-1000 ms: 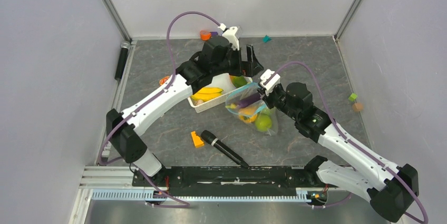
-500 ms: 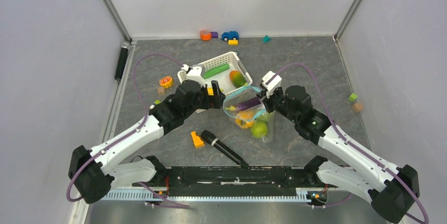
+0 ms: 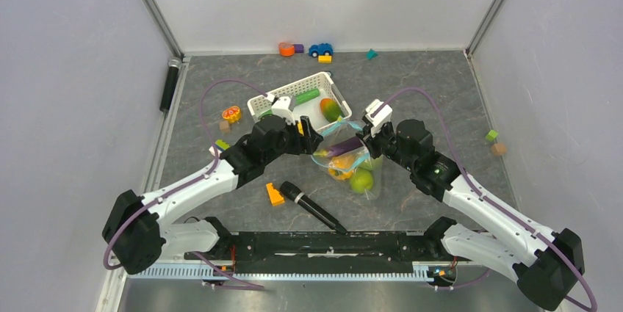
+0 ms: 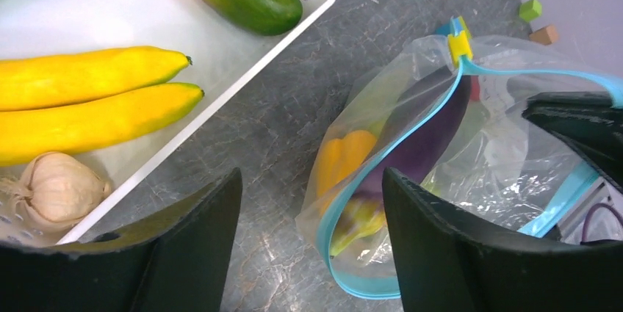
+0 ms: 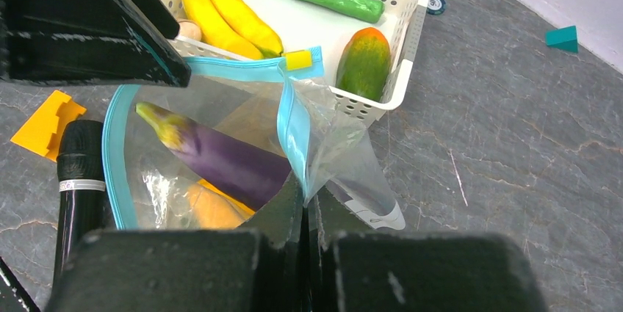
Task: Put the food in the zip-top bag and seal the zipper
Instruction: Adjust the zipper food storage bag at the center of the board.
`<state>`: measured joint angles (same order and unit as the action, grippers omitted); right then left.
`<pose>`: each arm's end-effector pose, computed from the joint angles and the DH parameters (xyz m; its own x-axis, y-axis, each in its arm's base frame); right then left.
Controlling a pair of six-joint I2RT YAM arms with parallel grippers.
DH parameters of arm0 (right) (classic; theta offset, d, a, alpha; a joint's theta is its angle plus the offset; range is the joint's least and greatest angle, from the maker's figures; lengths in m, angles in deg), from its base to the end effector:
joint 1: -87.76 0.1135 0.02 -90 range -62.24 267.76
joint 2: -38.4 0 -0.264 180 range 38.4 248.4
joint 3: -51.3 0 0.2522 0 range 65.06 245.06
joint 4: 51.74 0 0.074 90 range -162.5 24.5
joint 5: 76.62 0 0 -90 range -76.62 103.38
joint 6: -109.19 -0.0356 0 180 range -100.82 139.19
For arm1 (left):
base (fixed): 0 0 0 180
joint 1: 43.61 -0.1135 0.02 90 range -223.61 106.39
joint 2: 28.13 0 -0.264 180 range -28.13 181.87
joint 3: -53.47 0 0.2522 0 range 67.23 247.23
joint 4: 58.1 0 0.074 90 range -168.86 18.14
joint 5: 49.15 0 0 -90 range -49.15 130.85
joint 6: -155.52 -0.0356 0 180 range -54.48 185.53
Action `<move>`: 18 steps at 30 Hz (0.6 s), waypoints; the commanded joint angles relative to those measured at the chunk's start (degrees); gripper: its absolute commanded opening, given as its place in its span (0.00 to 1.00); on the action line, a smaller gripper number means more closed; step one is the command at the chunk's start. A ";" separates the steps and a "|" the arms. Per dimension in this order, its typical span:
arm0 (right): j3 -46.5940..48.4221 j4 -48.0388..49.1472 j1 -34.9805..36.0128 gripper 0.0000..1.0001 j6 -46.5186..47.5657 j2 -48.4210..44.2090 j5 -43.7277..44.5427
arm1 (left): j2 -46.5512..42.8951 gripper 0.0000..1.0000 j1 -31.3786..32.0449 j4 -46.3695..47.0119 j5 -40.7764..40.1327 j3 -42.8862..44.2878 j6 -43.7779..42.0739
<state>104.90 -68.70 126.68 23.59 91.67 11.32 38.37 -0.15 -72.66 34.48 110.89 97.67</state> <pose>0.1698 0.1388 0.2952 -0.1718 -0.2373 -0.9561 -0.6698 0.7399 -0.0633 0.1943 -0.1787 0.2719 -0.5709 -0.1875 -0.7993 0.3614 0.8167 -0.4498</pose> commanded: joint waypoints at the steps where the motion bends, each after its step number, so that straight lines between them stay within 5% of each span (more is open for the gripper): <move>1: -0.11 1.86 0.19 0.00 -0.71 0.05 0.88 | 2.97 0.73 -0.22 3.54 4.22 2.13 -0.13; 6: -0.13 1.97 0.20 0.00 -0.71 0.50 1.71 | 5.18 0.55 -0.22 4.67 9.17 2.96 -0.82; 10: 0.16 1.22 0.19 0.00 -0.79 1.05 3.52 | 5.93 0.03 -0.22 7.89 14.70 3.22 -0.97; 18: 5.64 -7.82 0.22 0.00 -3.06 2.28 -2.65 | 8.30 0.02 -0.06 8.42 20.03 14.23 -2.14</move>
<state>105.58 -71.32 126.68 22.91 93.49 11.69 45.58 -0.15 -69.54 48.80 117.06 97.18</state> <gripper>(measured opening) 0.023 0.035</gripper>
